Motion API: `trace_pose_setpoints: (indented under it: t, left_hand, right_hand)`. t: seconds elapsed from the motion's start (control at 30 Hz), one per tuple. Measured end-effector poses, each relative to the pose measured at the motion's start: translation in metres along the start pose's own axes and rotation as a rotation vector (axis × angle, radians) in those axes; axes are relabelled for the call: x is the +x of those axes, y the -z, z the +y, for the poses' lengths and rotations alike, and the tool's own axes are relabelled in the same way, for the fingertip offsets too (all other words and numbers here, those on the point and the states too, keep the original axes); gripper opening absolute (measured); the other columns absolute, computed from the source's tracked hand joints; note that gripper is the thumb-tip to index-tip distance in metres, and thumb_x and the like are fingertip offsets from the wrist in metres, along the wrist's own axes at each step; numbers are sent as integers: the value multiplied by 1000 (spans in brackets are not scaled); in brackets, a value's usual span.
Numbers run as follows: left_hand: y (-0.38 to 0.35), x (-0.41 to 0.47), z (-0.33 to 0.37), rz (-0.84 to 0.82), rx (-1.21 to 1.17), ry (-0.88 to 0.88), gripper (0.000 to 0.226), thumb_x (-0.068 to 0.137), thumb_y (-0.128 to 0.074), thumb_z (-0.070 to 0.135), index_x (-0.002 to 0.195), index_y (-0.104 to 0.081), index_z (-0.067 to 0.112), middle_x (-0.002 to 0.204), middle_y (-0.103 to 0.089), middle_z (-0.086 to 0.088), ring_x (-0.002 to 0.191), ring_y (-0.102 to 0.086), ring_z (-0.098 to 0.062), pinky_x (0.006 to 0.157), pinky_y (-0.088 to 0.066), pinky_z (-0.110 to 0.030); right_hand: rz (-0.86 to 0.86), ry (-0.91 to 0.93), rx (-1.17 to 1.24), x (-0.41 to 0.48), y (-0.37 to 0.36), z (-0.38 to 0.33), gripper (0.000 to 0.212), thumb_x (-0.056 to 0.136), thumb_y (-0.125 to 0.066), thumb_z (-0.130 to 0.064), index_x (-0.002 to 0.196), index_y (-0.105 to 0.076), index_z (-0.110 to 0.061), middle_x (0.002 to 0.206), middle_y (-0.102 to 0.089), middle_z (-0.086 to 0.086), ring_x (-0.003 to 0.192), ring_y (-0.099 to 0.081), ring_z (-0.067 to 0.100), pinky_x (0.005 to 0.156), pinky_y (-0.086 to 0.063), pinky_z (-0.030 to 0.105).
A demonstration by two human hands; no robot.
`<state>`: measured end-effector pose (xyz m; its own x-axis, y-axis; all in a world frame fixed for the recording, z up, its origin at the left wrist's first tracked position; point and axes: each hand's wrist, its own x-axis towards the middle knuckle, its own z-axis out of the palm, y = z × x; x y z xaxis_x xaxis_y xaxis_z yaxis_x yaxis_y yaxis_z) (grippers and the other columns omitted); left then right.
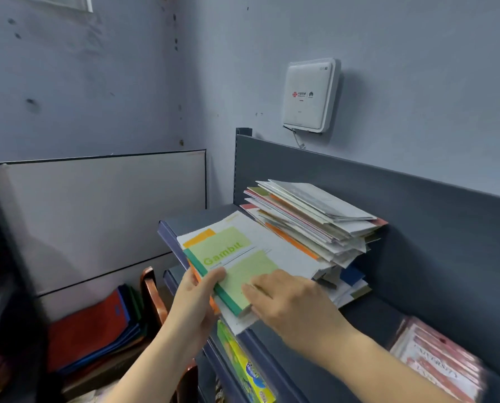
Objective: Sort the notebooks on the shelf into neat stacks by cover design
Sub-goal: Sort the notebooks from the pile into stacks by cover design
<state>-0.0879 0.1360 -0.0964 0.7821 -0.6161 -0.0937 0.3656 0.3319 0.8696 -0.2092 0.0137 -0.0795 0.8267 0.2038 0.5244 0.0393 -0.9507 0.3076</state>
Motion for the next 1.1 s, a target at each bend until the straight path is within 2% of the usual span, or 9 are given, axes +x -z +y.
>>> trace_pose_setpoints:
  t: [0.07,0.13,0.17,0.27,0.37,0.5,0.7,0.93,1.1]
  left_hand:
    - [15,-10,-3,-38,6,33,24,94,-53,7,117,-57,13,108,-73,-6,92,-72,-23,66,-59,-37]
    - [33,-21,-5,-70,30,65,23,95,-52,7,114,-58,16,103,-75,-1,90,-72,-21,72,-58,-41]
    - [42,-27,-6,-88,37,89,24,95,-52,7,115,-57,18,102,-75,0,90,-72,-21,76,-57,-43]
    - [67,-44,-16,-151,50,149,29,94,-52,7,119,-56,21,109,-73,-1,97,-70,-23,79,-55,-42]
    - [78,-64,-28,-251,53,224,30,95,-50,6,121,-54,20,112,-72,-2,100,-70,-24,76,-58,-41]
    - [68,-88,-46,-364,41,324,33,95,-49,5,125,-52,19,114,-71,-4,102,-69,-26,77,-60,-43]
    - [22,-124,-75,-451,-22,474,32,98,-46,9,127,-53,20,115,-71,-7,100,-69,-29,68,-60,-44]
    - [-49,-187,-119,-593,-28,574,30,95,-53,19,124,-56,23,112,-72,-5,103,-67,-30,68,-57,-42]
    - [-101,-247,-153,-640,-3,666,23,96,-51,10,118,-57,12,100,-74,-9,87,-71,-26,59,-59,-36]
  right_hand:
    - [-107,-90,120,-10,5,-11,34,86,-51,-45,111,-64,-28,110,-64,-6,100,-58,13,80,-52,27]
    - [-244,-297,351,-25,9,-21,63,80,-35,-74,130,-50,-38,141,-43,-12,134,-27,6,110,-26,30]
    - [-284,-428,487,-32,14,-27,76,73,-27,-84,136,-40,-44,148,-30,-17,138,-10,0,114,-14,28]
    - [-137,-822,742,-49,25,-48,86,64,-27,-92,137,-26,-46,144,-22,-24,136,-10,-6,111,-14,24]
    - [-99,-1229,845,-66,31,-63,57,89,-58,-44,140,-40,-25,136,-46,-6,126,-43,13,103,-37,30]
    - [-13,-1573,1233,-98,57,-88,15,93,-57,-12,107,-62,-7,104,-70,15,82,-68,21,62,-57,29]
    - [278,-1649,1016,-142,109,-109,20,91,-57,0,105,-65,-12,96,-70,7,75,-65,17,54,-54,24]
    - [448,-1696,643,-203,179,-113,17,85,-63,-2,70,-65,-9,73,-67,7,66,-58,19,61,-42,30]
    - [631,-1837,554,-281,227,-112,7,88,-55,-9,85,-62,-9,95,-68,15,93,-64,35,73,-53,45]
